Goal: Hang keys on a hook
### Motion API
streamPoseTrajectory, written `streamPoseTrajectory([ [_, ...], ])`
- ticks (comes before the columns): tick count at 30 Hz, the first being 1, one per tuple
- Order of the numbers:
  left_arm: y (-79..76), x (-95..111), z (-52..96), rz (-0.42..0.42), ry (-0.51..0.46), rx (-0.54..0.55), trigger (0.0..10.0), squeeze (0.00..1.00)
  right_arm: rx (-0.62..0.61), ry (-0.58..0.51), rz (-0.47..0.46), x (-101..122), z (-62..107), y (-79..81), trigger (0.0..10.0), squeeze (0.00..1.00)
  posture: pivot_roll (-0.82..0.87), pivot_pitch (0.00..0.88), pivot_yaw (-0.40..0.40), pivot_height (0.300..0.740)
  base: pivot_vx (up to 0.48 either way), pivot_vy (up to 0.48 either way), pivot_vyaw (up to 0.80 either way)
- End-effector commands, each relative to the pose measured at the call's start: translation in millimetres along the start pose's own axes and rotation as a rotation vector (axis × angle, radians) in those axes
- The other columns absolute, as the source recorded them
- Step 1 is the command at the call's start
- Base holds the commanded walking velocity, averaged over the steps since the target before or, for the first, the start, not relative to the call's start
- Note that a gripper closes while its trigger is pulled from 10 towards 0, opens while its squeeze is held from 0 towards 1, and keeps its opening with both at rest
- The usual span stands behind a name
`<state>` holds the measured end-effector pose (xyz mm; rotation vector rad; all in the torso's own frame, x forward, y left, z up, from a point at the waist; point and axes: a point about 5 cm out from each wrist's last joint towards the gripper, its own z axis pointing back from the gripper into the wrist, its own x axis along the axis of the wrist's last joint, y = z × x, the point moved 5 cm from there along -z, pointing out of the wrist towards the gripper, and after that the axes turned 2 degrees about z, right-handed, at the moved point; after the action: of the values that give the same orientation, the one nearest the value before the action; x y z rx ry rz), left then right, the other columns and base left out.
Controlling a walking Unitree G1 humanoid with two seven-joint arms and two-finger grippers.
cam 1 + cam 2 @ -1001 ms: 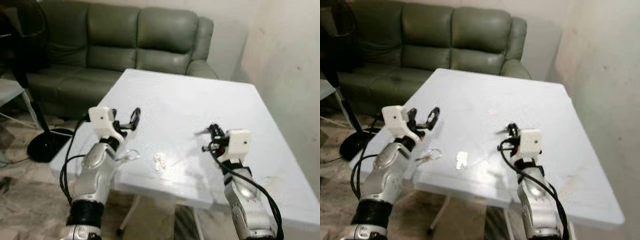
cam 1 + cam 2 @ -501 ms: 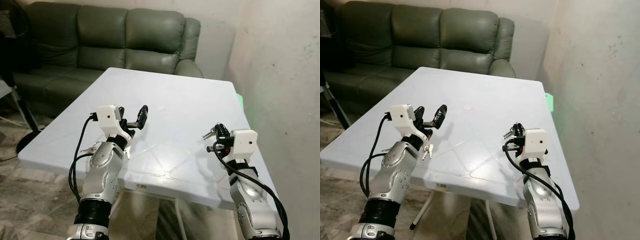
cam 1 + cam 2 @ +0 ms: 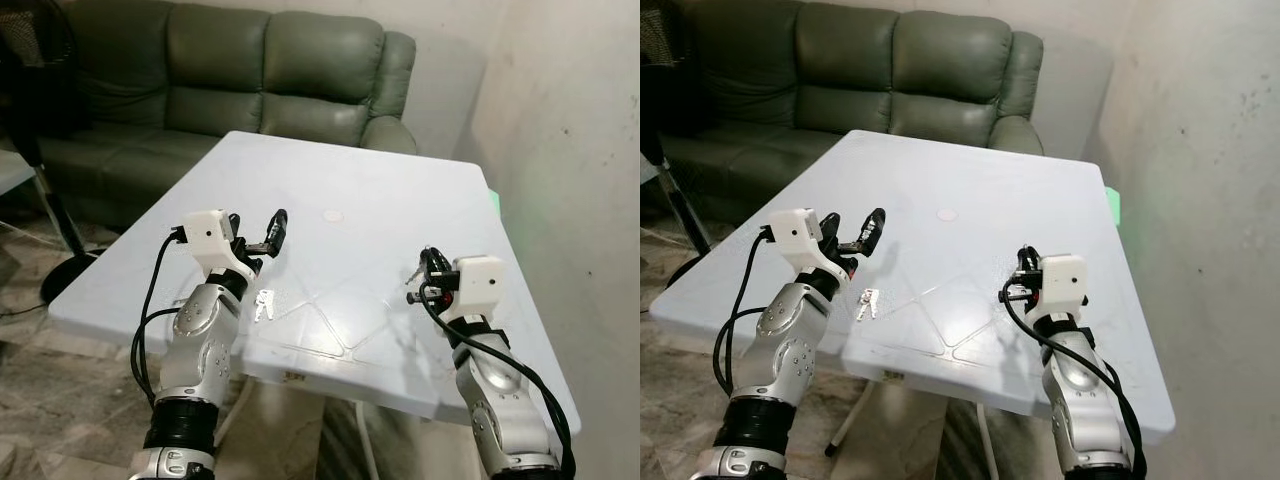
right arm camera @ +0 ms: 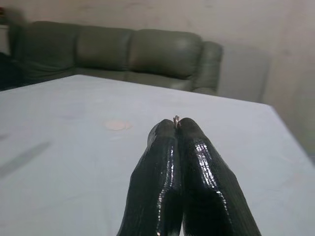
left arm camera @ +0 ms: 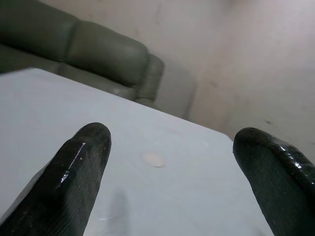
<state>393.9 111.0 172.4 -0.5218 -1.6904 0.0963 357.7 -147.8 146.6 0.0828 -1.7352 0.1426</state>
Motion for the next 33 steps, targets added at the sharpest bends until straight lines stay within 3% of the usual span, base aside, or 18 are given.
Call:
streamPoseTrajectory([
  [1, -0.6, -2, -0.7, -0.009, 0.009, 0.003, 10.0, 0.0, -0.01, 0.001, 0.005, 1, -1.9, -4.0, 10.0, 0.0, -0.01, 0.0, -0.063, 0.74, 0.0, 0.0, -0.74],
  [24, -6.1, -1, -1.5, -0.063, 0.003, -0.032, 10.0, 0.0, -0.001, 0.012, 0.015, -2, -0.3, -1.7, 10.0, 0.0, -0.02, 0.0, -0.054, 0.74, 0.0, -0.034, -0.71],
  [27, -8.9, 5, -1.7, 0.007, -0.028, -0.047, 10.0, 0.0, -0.001, 0.014, 0.014, -2, -0.5, -1.2, 10.0, 0.0, -0.02, 0.0, -0.054, 0.74, 0.0, -0.3, -0.65],
  [33, -4.4, 4, -1.8, -0.001, -0.028, -0.014, 10.0, 0.0, 0.002, 0.028, 0.017, -5, -0.1, -1.1, 10.0, 0.0, -0.02, 0.0, -0.057, 0.74, 0.0, 0.0, -0.64],
])
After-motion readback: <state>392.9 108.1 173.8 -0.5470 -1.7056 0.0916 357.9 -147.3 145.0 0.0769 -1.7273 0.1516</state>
